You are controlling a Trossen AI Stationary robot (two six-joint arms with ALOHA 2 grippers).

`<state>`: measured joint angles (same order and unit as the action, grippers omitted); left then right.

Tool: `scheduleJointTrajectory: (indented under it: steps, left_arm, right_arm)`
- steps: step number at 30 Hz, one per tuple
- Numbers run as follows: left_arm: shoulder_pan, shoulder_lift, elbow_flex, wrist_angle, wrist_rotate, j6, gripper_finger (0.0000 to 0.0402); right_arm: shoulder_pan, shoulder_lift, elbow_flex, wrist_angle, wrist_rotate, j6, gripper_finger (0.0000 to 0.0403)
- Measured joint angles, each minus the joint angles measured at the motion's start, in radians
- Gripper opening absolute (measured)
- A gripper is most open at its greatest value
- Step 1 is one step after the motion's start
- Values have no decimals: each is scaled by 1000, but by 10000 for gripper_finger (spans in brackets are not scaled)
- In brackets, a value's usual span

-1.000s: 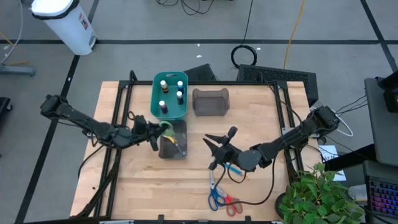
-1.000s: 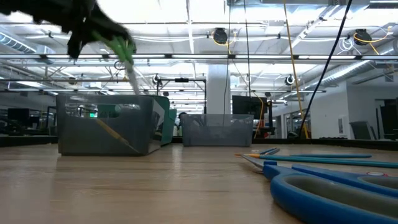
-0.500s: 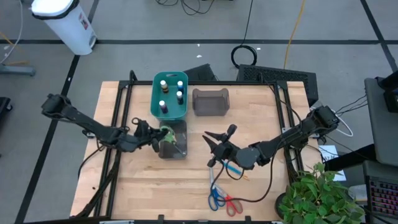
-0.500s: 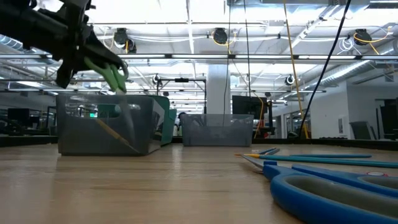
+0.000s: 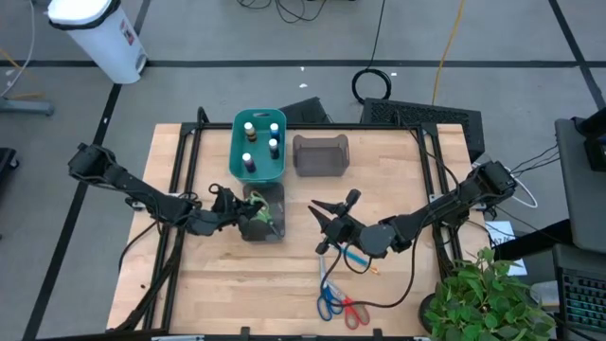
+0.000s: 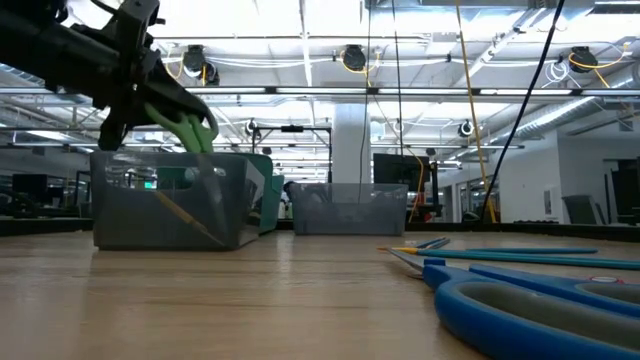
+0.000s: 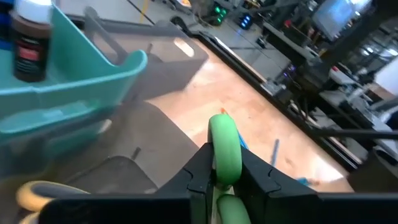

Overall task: Pick & Place Paint Supplies
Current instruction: Put the green scissors into the bottom black bin, then put the red scissors into the bottom black bin

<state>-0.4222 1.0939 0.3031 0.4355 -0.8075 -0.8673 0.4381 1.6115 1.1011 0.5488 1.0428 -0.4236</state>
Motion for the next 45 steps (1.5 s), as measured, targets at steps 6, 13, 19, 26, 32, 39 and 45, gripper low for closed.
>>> scheduleJointTrajectory:
  steps: [6,13,19,26,32,39,45]
  left_arm:
    - [16,0,1,-14,65,-6,39]
    - [19,0,1,-73,75,19,88]
    - [19,0,1,-103,59,8,122]
    - [22,0,1,-104,58,35,176]
    - [49,0,1,-104,56,76,229]
    - [97,-1,1,-99,46,165,260]
    - [134,-2,1,-55,37,220,264]
  right_arm:
    - [0,0,0,0,0,0,70]
    - [0,0,0,0,0,0,70]
    - [0,0,0,0,0,0,70]
    - [0,0,0,0,0,0,70]
    - [0,0,0,0,0,0,70]
    - [0,0,0,0,0,0,70]
    - [0,0,0,0,0,0,70]
